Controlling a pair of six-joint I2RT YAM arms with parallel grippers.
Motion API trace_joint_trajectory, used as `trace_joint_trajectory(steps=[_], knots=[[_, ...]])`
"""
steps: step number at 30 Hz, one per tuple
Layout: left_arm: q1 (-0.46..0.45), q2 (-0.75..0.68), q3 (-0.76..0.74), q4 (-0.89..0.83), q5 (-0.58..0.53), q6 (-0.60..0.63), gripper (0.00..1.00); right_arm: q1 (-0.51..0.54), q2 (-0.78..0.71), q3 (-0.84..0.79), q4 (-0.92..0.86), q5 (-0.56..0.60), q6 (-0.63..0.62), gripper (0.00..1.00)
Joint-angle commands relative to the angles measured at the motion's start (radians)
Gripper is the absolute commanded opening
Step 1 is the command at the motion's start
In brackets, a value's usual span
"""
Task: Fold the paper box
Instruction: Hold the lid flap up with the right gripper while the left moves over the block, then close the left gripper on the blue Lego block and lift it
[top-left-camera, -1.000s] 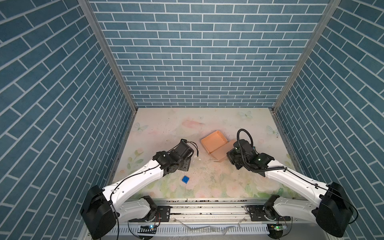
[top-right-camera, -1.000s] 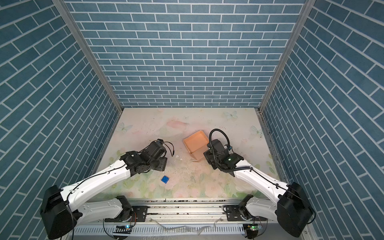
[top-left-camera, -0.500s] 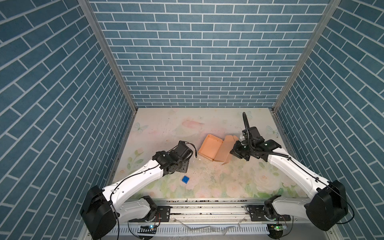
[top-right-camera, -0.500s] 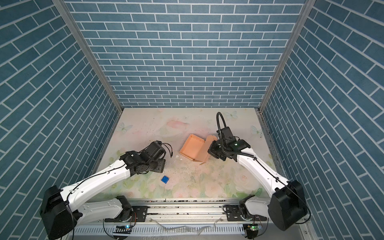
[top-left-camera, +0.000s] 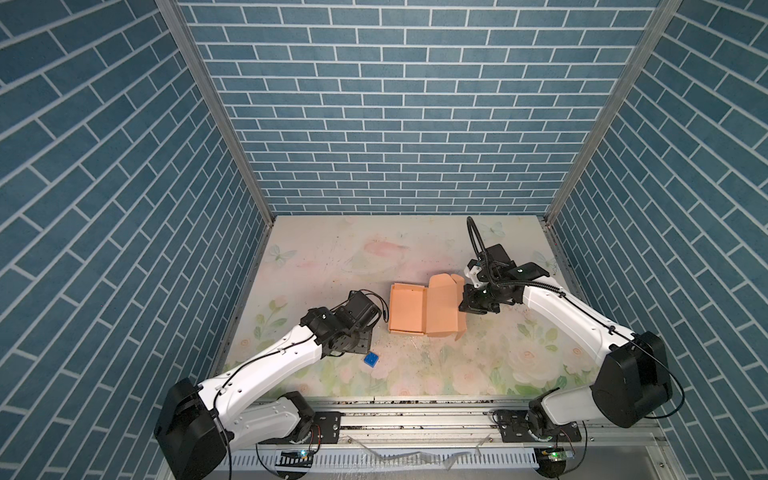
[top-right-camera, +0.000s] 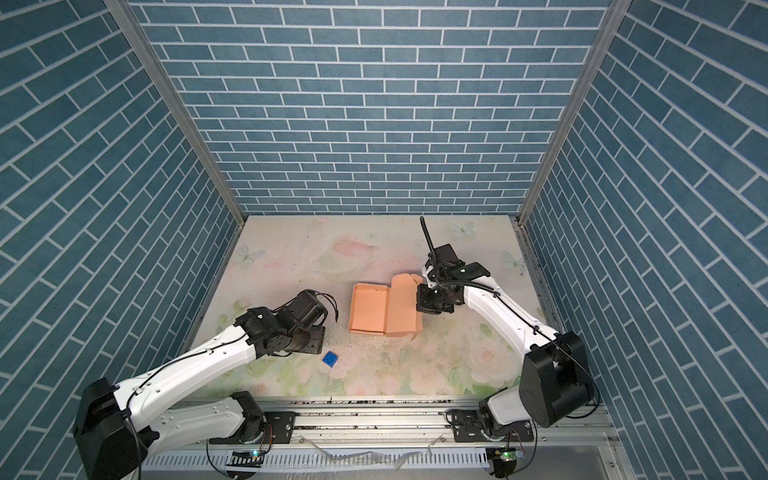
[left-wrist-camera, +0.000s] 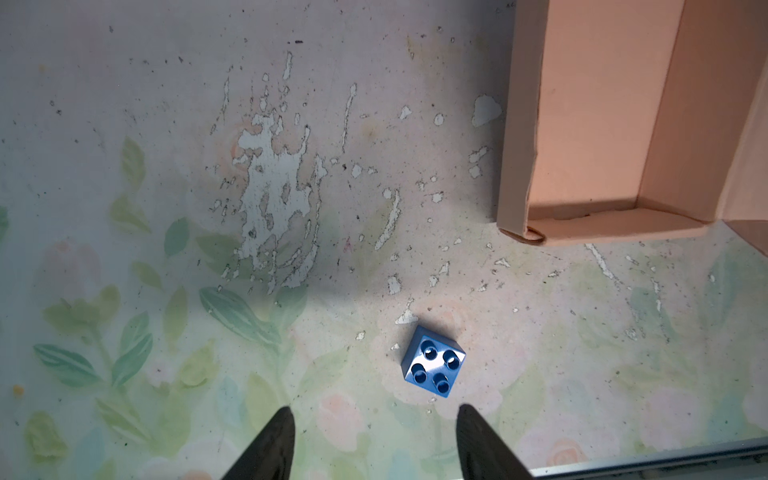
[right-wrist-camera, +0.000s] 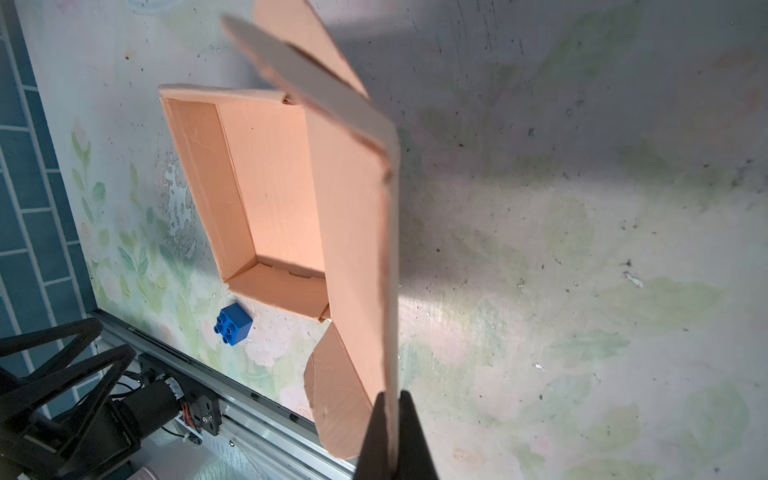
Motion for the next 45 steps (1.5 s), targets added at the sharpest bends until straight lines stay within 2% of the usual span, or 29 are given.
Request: trace_joint_trajectory(steps=[1, 5, 12, 20, 25, 35, 45], knots=[[-0.008, -0.002, -0.008, -0.016, 0.005, -0.047, 0.64, -0.005, -0.006, 0.037, -0.014, -0.022, -0.072, 0.00], [-0.015, -0.001, -0.023, 0.015, 0.010, -0.081, 0.64, -0.007, -0.019, 0.049, -0.004, -0.026, -0.070, 0.01], [-0.045, 0.037, -0.049, 0.077, 0.022, -0.132, 0.64, -0.008, -0.064, 0.059, 0.046, -0.044, -0.038, 0.18], [-0.070, 0.111, -0.065, 0.121, 0.022, -0.138, 0.65, -0.008, -0.115, 0.044, 0.105, -0.068, -0.003, 0.42], [-0.093, 0.153, -0.074, 0.151, 0.021, -0.158, 0.65, -0.008, -0.140, 0.027, 0.128, -0.066, 0.008, 0.47], [-0.115, 0.279, -0.037, 0.134, -0.024, -0.063, 0.65, -0.008, -0.196, -0.016, 0.173, -0.079, -0.006, 0.60], [-0.115, 0.287, -0.055, 0.216, 0.082, 0.155, 0.65, -0.008, -0.228, -0.041, 0.188, -0.080, -0.011, 0.61]])
